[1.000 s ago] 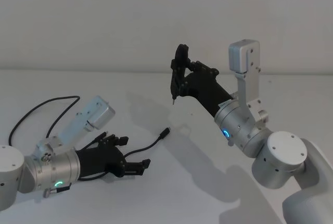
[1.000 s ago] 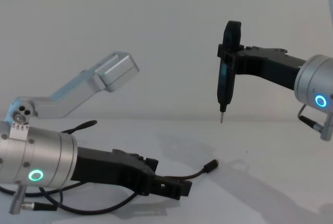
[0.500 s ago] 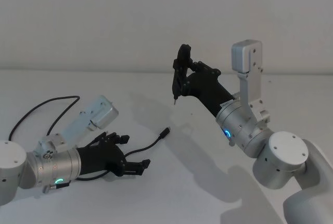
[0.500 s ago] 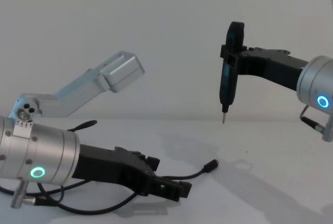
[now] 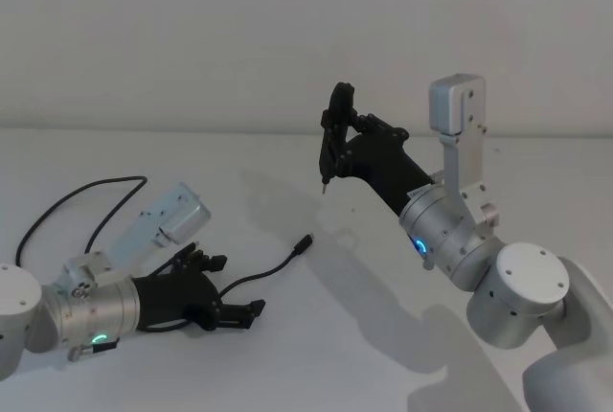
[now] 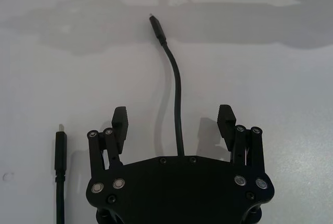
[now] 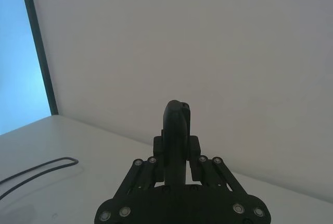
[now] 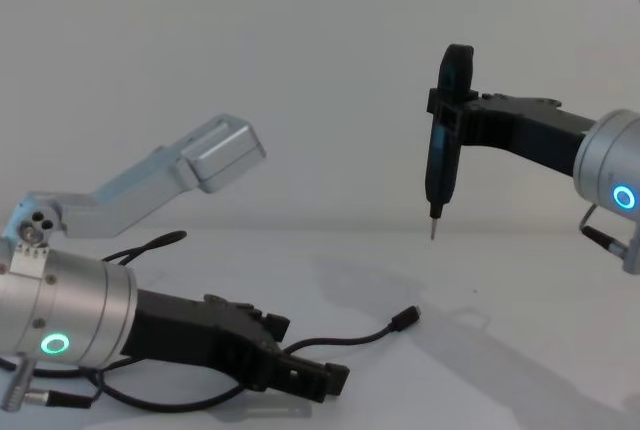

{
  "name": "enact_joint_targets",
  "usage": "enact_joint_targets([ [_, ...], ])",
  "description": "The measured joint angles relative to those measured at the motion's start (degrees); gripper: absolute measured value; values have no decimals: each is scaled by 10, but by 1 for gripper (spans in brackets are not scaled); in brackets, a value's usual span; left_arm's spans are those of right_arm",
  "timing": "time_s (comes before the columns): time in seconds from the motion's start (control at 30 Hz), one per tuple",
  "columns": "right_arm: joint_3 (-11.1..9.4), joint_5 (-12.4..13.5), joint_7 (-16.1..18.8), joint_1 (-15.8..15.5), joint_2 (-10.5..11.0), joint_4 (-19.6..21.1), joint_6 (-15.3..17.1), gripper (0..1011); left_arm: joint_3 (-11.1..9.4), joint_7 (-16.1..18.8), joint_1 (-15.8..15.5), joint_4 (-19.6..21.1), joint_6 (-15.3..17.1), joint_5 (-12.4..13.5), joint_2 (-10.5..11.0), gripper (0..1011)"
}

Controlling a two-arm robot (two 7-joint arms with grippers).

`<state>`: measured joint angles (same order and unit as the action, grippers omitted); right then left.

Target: Pick up the data cable with the one hand.

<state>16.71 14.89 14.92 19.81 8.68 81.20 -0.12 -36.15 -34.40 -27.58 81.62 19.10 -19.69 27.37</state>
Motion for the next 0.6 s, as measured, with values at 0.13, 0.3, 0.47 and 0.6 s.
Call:
enact_joint_targets([
  [0.13, 0, 0, 0, 0, 0, 0, 0, 274, 0, 2, 1, 0, 0, 0, 2, 997],
  [0.3, 0, 0, -1, -1, 0, -1, 0, 275, 0, 4, 3, 1, 1, 0, 4, 888],
  [0.47, -1, 0, -1, -1, 1, -1, -1, 274, 0, 4, 4, 2, 1, -1, 5, 744],
  [0.6, -1, 0, -1, -1, 1, -1, -1, 275, 0, 5, 4, 2, 1, -1, 6, 692],
])
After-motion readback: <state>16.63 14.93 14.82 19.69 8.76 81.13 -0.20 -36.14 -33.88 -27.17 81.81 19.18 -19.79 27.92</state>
